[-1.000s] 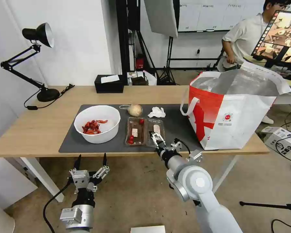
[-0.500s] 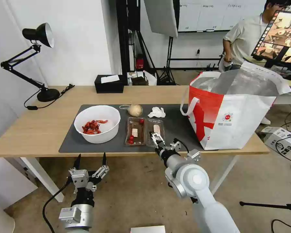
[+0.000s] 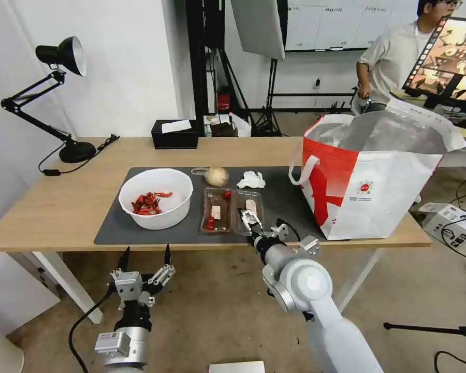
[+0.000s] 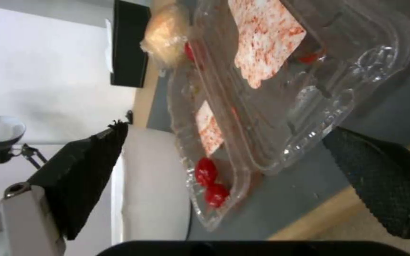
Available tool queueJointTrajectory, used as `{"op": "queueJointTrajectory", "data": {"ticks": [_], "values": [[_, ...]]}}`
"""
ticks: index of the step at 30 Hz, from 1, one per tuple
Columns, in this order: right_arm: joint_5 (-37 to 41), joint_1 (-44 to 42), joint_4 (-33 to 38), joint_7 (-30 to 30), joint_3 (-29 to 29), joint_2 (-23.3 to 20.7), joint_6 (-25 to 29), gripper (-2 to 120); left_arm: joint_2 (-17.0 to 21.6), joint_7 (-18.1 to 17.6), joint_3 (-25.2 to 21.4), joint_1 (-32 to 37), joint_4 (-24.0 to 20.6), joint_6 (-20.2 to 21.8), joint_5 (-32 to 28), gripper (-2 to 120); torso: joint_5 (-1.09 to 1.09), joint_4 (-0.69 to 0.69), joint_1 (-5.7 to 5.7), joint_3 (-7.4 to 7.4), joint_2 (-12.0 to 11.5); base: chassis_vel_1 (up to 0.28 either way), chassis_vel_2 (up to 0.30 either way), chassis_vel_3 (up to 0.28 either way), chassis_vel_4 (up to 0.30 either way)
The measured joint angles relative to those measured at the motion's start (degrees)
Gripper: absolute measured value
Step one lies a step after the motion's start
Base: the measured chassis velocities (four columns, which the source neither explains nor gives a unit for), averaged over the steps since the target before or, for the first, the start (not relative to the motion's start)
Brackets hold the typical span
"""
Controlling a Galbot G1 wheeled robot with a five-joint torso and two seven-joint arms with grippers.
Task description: Pick up the trash from the table and place it into the takeout bag.
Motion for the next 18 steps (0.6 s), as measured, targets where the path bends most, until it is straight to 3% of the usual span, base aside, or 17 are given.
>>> {"op": "queueJointTrajectory", "data": {"ticks": [18], "values": [[-11.10,1.29,0.38,-5.94,-1.35,-1.31,1.95,100,0.35,-0.06,-0.39,-0.40,0.23,-0.05,-0.64,100,0.00,0.00,0.00,-0.01,-0.01,0.000,0.000,0.000,0.000]]}}
